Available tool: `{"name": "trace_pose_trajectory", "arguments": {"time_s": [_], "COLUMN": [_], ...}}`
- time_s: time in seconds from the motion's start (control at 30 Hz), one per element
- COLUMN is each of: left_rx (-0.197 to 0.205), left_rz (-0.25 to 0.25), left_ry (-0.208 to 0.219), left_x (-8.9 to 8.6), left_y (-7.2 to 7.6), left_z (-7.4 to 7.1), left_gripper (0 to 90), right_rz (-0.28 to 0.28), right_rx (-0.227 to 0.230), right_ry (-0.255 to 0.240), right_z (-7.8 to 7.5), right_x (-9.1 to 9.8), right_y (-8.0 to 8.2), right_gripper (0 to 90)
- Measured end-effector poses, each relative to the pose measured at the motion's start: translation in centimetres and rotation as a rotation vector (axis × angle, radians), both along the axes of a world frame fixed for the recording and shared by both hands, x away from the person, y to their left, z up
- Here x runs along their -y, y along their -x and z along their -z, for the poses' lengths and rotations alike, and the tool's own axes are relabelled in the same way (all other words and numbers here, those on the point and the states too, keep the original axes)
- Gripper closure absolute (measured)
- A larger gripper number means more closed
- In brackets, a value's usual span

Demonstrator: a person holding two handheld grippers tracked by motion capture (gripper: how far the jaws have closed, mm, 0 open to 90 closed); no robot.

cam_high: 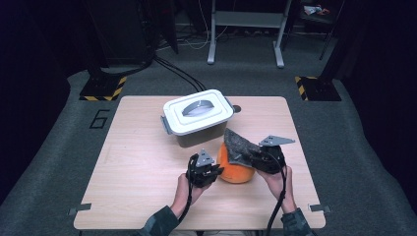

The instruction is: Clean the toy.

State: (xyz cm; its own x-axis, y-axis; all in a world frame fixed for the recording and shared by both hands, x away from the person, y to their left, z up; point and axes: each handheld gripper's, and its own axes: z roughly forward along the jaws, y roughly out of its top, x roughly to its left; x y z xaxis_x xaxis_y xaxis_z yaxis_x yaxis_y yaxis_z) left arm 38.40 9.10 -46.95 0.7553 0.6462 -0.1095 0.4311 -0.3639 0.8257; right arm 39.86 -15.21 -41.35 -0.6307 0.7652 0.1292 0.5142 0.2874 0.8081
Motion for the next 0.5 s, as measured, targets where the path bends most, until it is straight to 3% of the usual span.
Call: {"name": "trace_pose_trajectory", "arguments": {"time_s": [0.23, 0.4, 0.5], "left_rx": [0.001, -0.011, -0.002], "left_rz": [0.012, 0.005, -0.003], "left_ry": [-0.003, -0.009, -0.012], "left_x": [0.4, 0.3, 0.1], "left_y": [0.1, 0.2, 0.1], "left_z": [-0.1, 0.3, 0.5], "left_gripper": [81.0, 80.9, 75.7], "right_rz": [-0.04, -0.035, -0.037], "right_rx": [-0.002, -0.014, -0.025], "right_ry": [0.032, 0.117, 0.105], "right_z": [0.2, 1.8, 1.9], "right_x": [-2.0, -3.3, -3.3], "right_y": [-0.3, -1.0, -1.0], "right_gripper": [75.9, 76.4, 76.6]}}
